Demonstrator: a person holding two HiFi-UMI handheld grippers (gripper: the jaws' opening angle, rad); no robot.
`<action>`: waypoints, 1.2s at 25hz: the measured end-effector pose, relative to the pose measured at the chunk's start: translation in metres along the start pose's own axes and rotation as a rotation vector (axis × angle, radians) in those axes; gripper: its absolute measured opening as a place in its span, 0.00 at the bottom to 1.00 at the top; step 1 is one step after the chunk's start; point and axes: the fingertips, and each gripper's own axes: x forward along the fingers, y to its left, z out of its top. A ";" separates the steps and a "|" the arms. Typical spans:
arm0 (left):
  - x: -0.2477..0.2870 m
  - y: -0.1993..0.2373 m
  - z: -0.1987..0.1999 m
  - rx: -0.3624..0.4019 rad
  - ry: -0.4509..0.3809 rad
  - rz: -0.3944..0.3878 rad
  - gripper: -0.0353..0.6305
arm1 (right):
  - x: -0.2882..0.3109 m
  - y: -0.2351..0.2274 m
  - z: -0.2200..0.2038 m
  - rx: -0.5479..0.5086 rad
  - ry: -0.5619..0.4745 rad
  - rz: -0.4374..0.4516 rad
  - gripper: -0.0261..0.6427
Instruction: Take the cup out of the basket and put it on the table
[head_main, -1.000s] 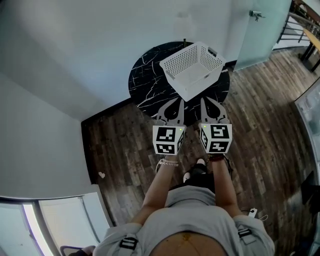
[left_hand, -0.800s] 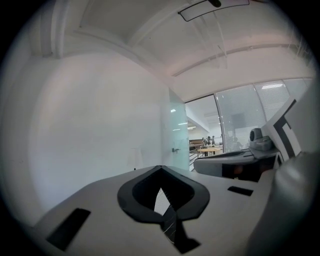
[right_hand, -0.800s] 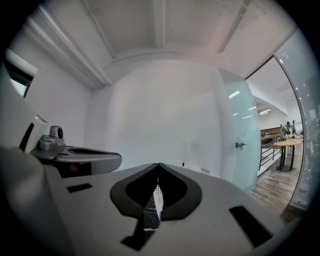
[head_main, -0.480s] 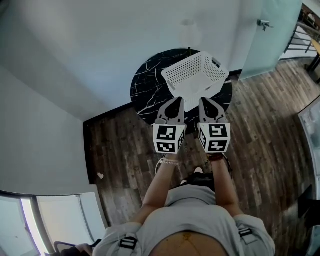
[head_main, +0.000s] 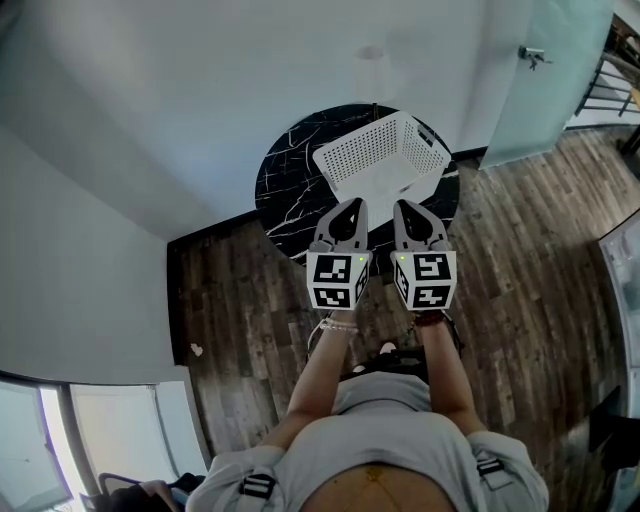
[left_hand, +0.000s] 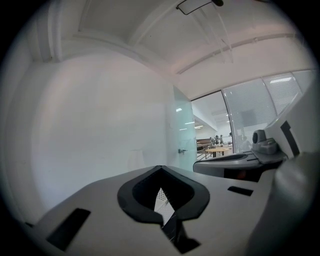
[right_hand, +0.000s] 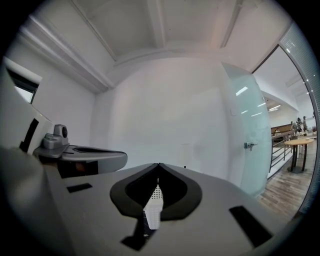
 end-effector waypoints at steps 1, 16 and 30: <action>0.002 -0.004 -0.001 -0.002 0.002 0.000 0.06 | -0.001 -0.004 -0.002 0.001 0.002 0.003 0.05; 0.023 -0.033 -0.005 0.007 0.012 -0.009 0.06 | -0.007 -0.040 -0.008 0.012 -0.002 -0.015 0.05; 0.062 -0.022 -0.011 -0.002 0.024 -0.050 0.06 | 0.025 -0.057 -0.015 0.014 0.024 -0.046 0.05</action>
